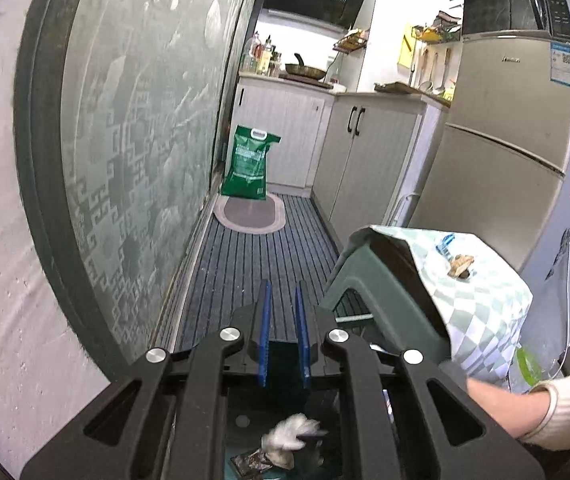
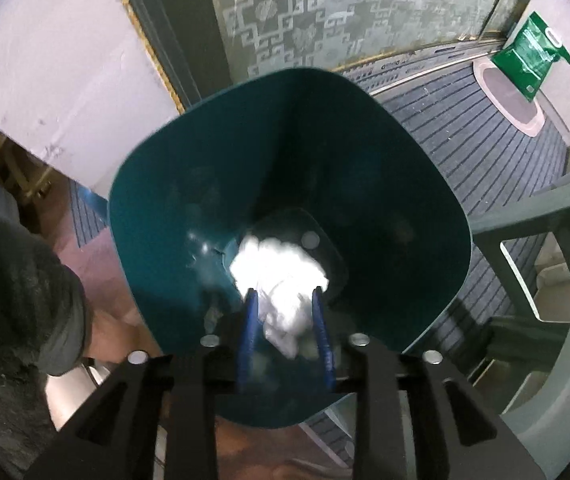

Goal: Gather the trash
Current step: 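Lower the crumpled white plastic into the teal bin and open the right gripper, then move both grippers back over the checkered table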

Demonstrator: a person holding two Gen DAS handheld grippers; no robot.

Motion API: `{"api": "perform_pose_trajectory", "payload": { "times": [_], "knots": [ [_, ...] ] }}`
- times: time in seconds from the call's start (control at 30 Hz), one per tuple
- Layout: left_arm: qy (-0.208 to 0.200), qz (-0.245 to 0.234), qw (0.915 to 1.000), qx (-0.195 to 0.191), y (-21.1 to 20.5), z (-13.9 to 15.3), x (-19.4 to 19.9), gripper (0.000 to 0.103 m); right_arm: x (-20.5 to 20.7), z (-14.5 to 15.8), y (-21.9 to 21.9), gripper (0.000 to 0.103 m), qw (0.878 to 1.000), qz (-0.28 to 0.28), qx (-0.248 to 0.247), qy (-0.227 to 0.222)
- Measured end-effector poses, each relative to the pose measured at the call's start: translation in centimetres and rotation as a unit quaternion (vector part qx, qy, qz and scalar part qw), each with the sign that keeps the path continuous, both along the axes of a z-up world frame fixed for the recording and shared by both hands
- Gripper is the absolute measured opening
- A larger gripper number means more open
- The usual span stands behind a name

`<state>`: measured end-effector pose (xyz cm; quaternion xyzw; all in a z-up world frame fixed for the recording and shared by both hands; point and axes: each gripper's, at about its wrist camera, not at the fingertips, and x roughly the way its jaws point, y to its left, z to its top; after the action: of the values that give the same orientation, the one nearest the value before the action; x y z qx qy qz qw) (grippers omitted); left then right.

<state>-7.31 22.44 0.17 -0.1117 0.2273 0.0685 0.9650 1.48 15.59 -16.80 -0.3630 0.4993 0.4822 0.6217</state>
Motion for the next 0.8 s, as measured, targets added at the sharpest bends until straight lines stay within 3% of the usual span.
{"api": "perform_pose_trajectory", "payload": {
  "times": [0.3, 0.63, 0.8],
  "knots": [
    [-0.022, 0.010, 0.9997, 0.003, -0.6, 1.3, 0.4, 0.014, -0.3, 1.8, -0.9, 0.028, 0.999, 0.002, 0.036, 0.011],
    [-0.040, 0.019, 0.9990, -0.005, -0.5, 2.3, 0.7, 0.014, 0.3, 9.4, -3.4, 0.025, 0.989, -0.002, 0.150, -0.015],
    [-0.042, 0.011, 0.9990, -0.005, -1.6, 2.6, 1.6, 0.022, 1.6, 12.9, -5.8, 0.023, 0.980, -0.022, 0.194, -0.042]
  ]
}}
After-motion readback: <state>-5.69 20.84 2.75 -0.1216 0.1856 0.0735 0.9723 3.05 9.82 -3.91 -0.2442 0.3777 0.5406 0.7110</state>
